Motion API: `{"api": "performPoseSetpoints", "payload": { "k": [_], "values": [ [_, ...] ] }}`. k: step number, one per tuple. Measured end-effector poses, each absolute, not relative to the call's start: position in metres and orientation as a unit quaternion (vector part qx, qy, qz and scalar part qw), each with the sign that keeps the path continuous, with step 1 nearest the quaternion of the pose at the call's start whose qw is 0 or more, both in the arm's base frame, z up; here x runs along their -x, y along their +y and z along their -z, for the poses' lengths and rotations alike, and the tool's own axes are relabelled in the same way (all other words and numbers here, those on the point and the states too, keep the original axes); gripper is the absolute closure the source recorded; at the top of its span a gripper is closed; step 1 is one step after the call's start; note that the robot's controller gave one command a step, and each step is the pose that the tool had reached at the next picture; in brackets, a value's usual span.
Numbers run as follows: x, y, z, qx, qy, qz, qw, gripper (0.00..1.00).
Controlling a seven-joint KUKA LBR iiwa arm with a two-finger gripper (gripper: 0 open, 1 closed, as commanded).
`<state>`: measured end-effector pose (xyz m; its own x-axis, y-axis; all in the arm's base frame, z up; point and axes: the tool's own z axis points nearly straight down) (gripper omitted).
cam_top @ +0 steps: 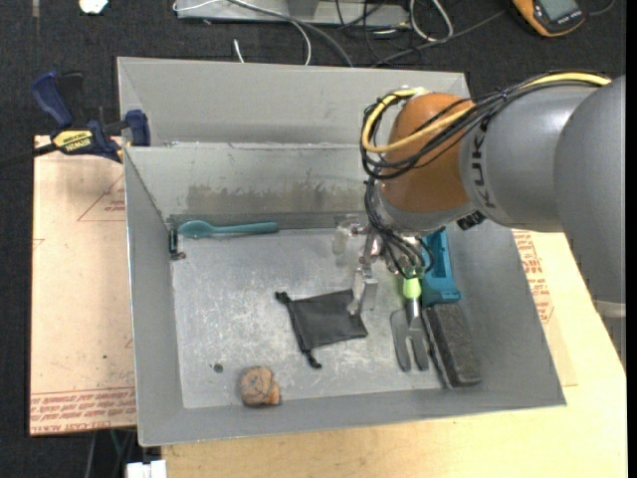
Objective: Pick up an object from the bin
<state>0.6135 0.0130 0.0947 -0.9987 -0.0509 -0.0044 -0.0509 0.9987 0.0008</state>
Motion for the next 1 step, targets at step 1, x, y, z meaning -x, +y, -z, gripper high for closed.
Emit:
{"api": "performPoseSetpoints", "payload": {
  "k": [1],
  "values": [
    [-0.6033,0.0260,-0.0941,-0.028,1.000,-0.001,0.003,0.00]
  ]
}}
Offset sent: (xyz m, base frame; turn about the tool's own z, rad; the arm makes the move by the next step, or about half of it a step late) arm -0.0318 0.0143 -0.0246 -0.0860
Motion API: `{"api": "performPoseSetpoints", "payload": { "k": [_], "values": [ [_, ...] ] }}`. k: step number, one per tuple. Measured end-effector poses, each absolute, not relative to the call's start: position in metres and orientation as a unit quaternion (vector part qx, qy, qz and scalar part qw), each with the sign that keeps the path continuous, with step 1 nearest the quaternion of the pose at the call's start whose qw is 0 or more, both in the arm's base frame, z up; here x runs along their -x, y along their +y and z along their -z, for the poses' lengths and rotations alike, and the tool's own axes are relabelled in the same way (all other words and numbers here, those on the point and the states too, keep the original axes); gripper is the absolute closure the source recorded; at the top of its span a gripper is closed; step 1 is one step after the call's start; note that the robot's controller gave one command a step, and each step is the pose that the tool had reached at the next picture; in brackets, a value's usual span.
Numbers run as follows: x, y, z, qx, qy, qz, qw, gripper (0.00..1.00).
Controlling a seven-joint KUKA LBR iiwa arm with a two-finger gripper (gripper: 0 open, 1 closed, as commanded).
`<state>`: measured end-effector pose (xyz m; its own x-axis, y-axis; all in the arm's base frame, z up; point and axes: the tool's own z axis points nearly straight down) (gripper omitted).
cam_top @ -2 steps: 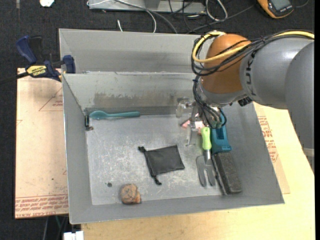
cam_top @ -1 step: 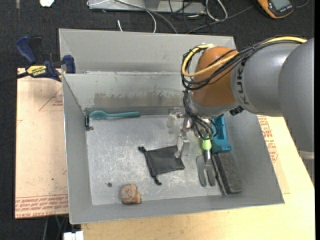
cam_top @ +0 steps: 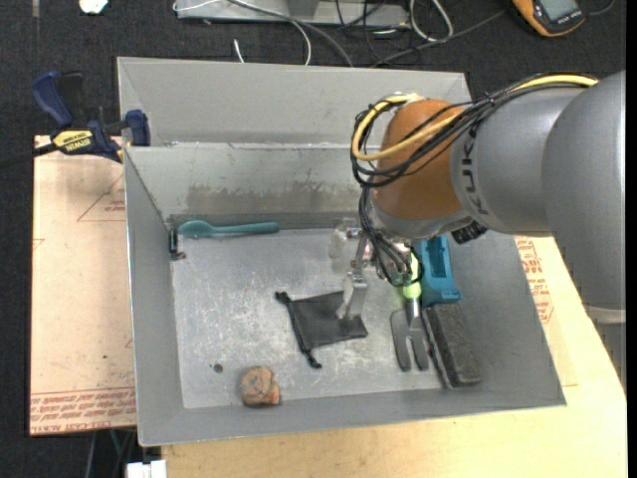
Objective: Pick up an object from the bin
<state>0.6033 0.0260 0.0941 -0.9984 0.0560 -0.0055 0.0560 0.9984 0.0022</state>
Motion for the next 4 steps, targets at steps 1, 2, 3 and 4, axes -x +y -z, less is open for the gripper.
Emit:
{"api": "performPoseSetpoints", "payload": {
  "k": [1,2,3,4],
  "values": [
    [-0.586,0.027,-0.076,0.065,0.998,-0.001,0.001,0.00],
    [-0.572,0.029,-0.071,-0.035,0.999,-0.002,0.004,1.00],
    [-0.572,0.029,-0.071,-0.034,0.999,-0.002,0.004,1.00],
    [-0.560,0.028,-0.091,0.021,1.000,-0.002,0.003,1.00]
  ]
}}
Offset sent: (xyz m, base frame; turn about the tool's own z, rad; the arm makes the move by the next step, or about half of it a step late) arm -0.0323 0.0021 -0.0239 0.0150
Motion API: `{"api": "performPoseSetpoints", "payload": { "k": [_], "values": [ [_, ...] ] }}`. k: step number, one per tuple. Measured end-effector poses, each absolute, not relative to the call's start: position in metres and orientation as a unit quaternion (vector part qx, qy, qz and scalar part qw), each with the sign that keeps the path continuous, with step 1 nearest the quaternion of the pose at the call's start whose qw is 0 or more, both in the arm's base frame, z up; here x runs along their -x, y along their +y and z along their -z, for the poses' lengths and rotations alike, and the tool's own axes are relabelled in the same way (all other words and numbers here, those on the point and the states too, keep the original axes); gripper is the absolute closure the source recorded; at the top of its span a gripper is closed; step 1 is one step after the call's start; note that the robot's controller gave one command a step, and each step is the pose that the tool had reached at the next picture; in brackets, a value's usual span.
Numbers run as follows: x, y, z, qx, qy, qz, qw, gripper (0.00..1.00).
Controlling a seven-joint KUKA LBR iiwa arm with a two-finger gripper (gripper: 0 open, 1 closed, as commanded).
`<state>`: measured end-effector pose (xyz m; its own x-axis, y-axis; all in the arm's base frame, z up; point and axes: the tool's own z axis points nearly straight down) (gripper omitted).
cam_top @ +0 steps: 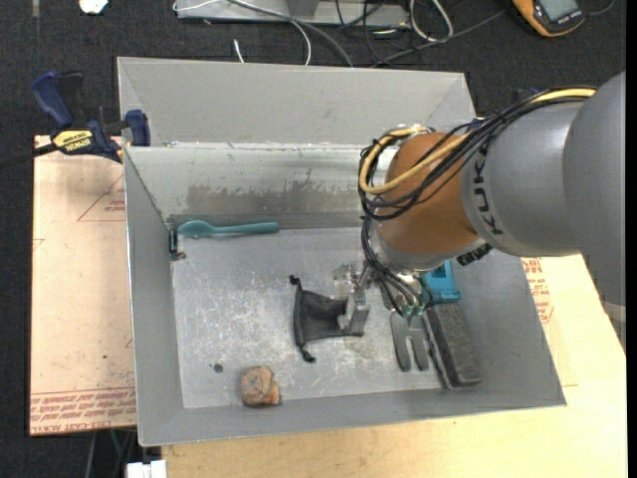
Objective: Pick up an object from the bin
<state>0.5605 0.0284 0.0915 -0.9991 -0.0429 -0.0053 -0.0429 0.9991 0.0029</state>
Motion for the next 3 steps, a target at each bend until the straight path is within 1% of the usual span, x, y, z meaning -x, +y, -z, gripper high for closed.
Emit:
{"api": "performPoseSetpoints", "payload": {
  "k": [1,2,3],
  "values": [
    [-0.574,0.034,-0.167,0.045,0.999,-0.002,0.004,1.00],
    [-0.611,0.016,-0.138,0.058,0.998,-0.001,0.009,1.00],
    [-0.604,0.018,-0.170,0.058,0.998,-0.002,0.002,1.00]
  ]
}}
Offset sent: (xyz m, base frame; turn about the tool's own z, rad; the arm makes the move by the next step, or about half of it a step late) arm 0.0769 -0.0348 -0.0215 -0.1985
